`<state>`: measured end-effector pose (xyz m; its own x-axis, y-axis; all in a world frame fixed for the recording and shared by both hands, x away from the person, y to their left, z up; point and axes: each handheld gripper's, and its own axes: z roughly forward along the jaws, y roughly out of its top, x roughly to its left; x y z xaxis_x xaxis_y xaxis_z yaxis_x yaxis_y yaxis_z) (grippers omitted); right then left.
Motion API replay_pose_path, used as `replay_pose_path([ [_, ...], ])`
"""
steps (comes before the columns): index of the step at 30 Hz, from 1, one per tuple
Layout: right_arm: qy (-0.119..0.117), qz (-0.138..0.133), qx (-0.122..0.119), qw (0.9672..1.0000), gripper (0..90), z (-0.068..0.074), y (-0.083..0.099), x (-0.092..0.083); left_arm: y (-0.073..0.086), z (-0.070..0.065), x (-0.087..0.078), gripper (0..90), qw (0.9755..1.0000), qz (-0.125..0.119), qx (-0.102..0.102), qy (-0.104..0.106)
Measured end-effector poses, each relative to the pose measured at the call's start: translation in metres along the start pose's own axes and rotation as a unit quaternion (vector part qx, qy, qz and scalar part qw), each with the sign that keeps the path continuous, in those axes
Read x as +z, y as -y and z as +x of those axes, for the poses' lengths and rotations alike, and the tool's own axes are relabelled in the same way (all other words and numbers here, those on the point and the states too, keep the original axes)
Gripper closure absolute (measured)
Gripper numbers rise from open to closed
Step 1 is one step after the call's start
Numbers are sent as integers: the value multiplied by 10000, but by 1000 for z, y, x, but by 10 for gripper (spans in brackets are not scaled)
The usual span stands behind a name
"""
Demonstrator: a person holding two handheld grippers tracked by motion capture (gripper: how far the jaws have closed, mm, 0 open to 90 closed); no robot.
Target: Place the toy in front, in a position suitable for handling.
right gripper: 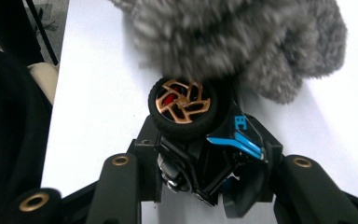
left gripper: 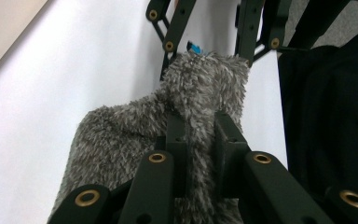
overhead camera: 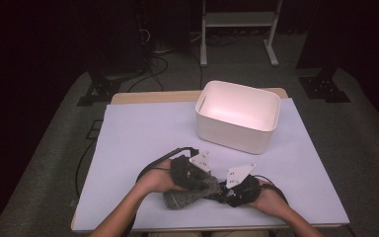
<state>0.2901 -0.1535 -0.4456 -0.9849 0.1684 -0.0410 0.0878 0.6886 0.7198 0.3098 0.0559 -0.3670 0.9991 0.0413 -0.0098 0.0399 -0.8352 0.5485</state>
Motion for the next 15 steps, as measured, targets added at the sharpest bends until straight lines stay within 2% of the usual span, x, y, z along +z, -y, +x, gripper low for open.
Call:
replay_pose_path([
  [3,-74,-76,90,9999,518,-1,2,-3,2,0,-1,792,10000,-17,-15,-27],
  [6,-4,-223,196,9996,479,-3,3,-12,0,-1,0,792,10000,42,32,-59],
  [8,28,-285,191,9994,496,-3,4,-17,-2,0,0,792,9999,84,71,-66],
  [10,-17,-316,162,9994,568,-1,6,-18,-5,0,1,793,9999,104,111,-75],
  [12,56,-312,100,9994,571,0,6,-19,-10,-2,4,793,9998,100,170,-55],
  [15,40,-336,134,9993,574,0,6,-18,-20,-4,10,793,9996,95,271,9],
])
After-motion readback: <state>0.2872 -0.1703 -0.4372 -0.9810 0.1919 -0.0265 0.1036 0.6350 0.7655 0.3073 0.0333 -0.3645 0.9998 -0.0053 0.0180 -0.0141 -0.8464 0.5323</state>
